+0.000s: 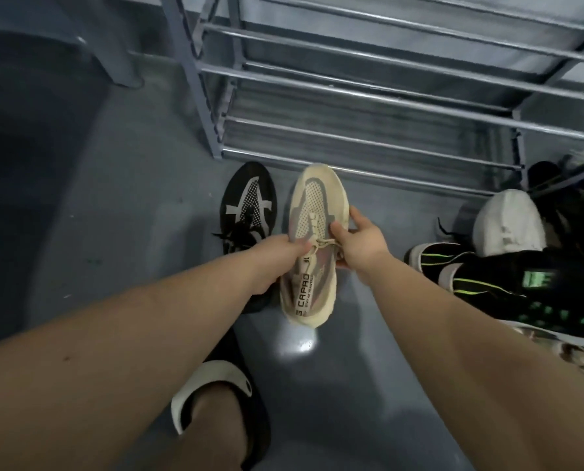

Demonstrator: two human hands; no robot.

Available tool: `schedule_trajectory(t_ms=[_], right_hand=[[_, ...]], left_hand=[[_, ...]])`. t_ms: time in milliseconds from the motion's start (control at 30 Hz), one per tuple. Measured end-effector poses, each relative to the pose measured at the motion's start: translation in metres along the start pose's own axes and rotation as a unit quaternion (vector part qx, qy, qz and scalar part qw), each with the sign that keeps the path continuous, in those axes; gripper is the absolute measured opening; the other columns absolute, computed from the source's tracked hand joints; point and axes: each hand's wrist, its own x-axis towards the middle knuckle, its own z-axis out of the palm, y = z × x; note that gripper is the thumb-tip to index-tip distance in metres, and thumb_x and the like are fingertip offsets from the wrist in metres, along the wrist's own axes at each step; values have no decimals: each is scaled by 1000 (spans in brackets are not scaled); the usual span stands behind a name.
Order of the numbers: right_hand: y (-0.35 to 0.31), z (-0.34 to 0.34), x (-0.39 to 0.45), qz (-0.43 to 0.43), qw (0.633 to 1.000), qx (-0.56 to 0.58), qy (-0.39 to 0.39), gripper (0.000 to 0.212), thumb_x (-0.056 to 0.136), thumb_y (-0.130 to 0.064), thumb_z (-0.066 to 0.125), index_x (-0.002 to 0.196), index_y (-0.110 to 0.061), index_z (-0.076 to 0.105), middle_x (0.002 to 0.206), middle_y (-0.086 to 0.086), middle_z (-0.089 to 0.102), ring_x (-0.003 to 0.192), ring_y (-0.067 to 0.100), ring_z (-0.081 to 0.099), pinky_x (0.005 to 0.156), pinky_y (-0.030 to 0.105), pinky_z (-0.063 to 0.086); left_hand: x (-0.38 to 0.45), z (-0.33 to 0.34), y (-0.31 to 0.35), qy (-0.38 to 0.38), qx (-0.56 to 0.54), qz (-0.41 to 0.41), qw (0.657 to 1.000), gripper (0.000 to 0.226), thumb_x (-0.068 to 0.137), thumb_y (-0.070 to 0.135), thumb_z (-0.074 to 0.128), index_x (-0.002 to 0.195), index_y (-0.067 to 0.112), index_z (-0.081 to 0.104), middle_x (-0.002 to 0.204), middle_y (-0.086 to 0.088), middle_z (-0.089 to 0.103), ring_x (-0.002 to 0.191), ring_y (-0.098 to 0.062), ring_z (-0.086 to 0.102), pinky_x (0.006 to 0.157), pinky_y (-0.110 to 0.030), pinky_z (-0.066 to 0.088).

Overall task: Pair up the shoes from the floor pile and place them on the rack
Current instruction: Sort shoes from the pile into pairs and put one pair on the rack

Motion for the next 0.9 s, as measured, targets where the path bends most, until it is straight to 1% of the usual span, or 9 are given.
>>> schedule_trajectory(t_ms=[100,200,333,433,467,533,633,700,900], right_hand=[[1,5,8,2,999,37,22,58,94,-15,56,147,-22,33,112,9,66,94,26,65,78,40,56],[5,13,7,3,1000,16,11,57,92,-17,59,145,-16,36,126,10,62,109,29,62,95,46,51],[7,12,0,-17,1000,-16,-15,39,94,-15,56,132,-11,49,116,4,63,109,28,62,97,43,49],[2,-2,-9,-44,992,-116,-31,53,94,-22,57,143,-11,39,132,6,54,120,26,55,98,32,44],[-2,-9,-13,-63,977,-198,-40,57,94,-27,57,145,-13,36,139,6,50,124,25,51,99,31,41],[-12,-30,-22,-113,906,-403,-63,59,94,-36,53,147,-20,33,146,7,43,129,27,47,102,32,39],[-31,-75,-42,-161,795,-580,-79,59,95,-39,49,148,-24,28,152,5,32,134,27,38,106,36,36],[-37,-114,-58,-167,773,-608,-68,60,95,-40,49,148,-24,28,152,3,31,136,26,35,109,36,33],[-9,-249,-97,-102,761,-639,41,72,90,-53,50,150,-25,20,156,2,23,141,25,27,112,40,30]], left_hand=[[6,-3,4,17,24,24,999,31,97,24,48,125,13,58,120,-5,65,110,-21,60,100,-35,44],[6,-9,8,33,37,39,998,33,96,23,50,128,17,56,121,-2,64,110,-18,59,85,-26,42],[2,-8,3,36,83,56,994,39,94,23,53,133,19,52,125,0,62,115,-17,57,105,-35,41],[4,-1,2,47,138,98,984,48,93,22,54,140,21,44,131,6,57,118,-13,53,107,-31,39],[2,2,3,56,159,107,980,50,94,20,54,142,21,39,130,11,53,116,-10,51,101,-22,40],[-3,10,7,77,217,130,964,53,94,21,53,142,24,33,127,10,48,114,-11,49,88,-13,44],[-6,28,15,114,390,165,899,68,92,36,52,149,20,19,157,-4,18,142,-24,25,114,-37,28],[-12,47,24,101,453,167,870,71,93,38,49,151,21,11,160,-2,3,147,-23,8,118,-40,16],[-25,120,38,-29,593,200,779,74,94,48,43,151,27,2,161,1,-1,147,-18,8,119,-34,12]])
